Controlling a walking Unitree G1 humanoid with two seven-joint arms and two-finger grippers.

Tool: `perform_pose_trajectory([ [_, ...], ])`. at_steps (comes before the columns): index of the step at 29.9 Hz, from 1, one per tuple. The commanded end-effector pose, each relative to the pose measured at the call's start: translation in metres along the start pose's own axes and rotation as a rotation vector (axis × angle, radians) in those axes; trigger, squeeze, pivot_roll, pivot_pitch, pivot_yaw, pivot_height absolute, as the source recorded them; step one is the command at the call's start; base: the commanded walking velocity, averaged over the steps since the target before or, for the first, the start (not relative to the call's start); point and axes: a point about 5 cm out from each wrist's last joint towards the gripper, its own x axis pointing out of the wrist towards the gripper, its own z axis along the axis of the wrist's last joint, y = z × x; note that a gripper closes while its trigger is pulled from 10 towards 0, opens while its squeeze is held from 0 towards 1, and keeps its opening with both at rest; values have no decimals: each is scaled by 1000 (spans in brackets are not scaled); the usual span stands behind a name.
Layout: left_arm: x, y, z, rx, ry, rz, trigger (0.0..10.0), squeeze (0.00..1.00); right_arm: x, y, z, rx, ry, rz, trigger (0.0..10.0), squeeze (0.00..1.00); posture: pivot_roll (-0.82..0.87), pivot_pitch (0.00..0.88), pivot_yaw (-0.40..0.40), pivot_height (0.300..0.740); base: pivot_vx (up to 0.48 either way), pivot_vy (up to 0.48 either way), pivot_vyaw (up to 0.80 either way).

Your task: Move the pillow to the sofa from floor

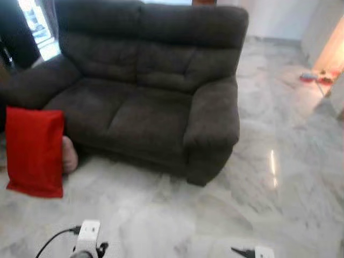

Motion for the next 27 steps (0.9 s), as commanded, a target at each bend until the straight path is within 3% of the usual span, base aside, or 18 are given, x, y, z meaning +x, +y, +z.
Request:
perform_pose_trajectory([
  [1,-1,10,-1,-2,13,26,10000,0,2,7,4,16,-13,13,10000,0,40,0,-27,740,0,480,0],
  [27,-1,10,-1,-3,13,27,10000,0,2,7,4,15,-12,14,10000,0,40,0,-27,740,0,480,0],
])
